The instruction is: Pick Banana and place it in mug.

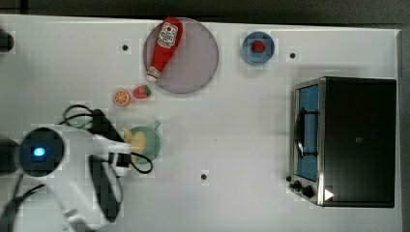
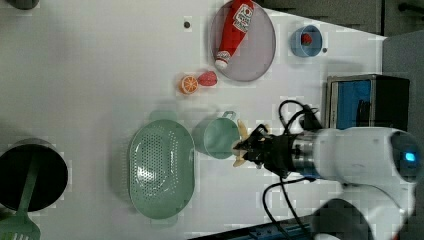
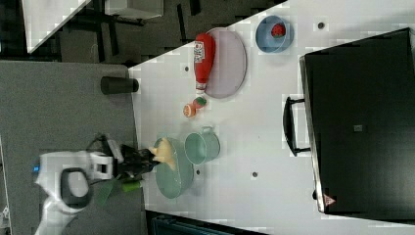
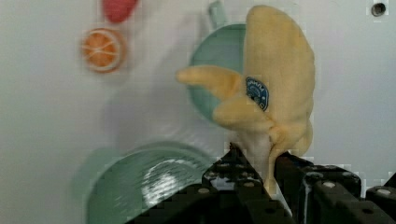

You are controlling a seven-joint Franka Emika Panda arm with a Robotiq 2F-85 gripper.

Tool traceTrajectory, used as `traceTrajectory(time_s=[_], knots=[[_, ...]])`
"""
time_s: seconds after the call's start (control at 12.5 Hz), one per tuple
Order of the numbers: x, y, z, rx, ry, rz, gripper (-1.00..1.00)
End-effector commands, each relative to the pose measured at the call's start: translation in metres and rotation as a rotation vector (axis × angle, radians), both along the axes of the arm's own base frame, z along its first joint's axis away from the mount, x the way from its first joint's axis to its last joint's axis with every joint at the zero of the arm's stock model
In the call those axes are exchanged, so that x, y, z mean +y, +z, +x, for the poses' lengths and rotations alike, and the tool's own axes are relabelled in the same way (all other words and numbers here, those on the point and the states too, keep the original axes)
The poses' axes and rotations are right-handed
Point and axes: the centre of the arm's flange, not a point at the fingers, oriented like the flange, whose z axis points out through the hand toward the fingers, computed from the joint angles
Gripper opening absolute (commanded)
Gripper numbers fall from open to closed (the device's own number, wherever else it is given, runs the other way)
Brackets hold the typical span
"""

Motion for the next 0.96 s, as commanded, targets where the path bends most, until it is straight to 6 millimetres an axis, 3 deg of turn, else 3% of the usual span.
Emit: traceTrajectory(time_s=[0.08,0.4,0.88,0.96], knots=[[-0.004,-0.023,0.004,-0.095,-0.060,-0.005,-0.53],[-0.003,-0.059,-0.006,-0.078,-0.152,-0.001,-0.48],[-0.005,-0.054,-0.002,-0.102,-0.159,0.010,0.93],[-0.004,-0.047,0.002,-0.125,-0.163,0.022,1.00]])
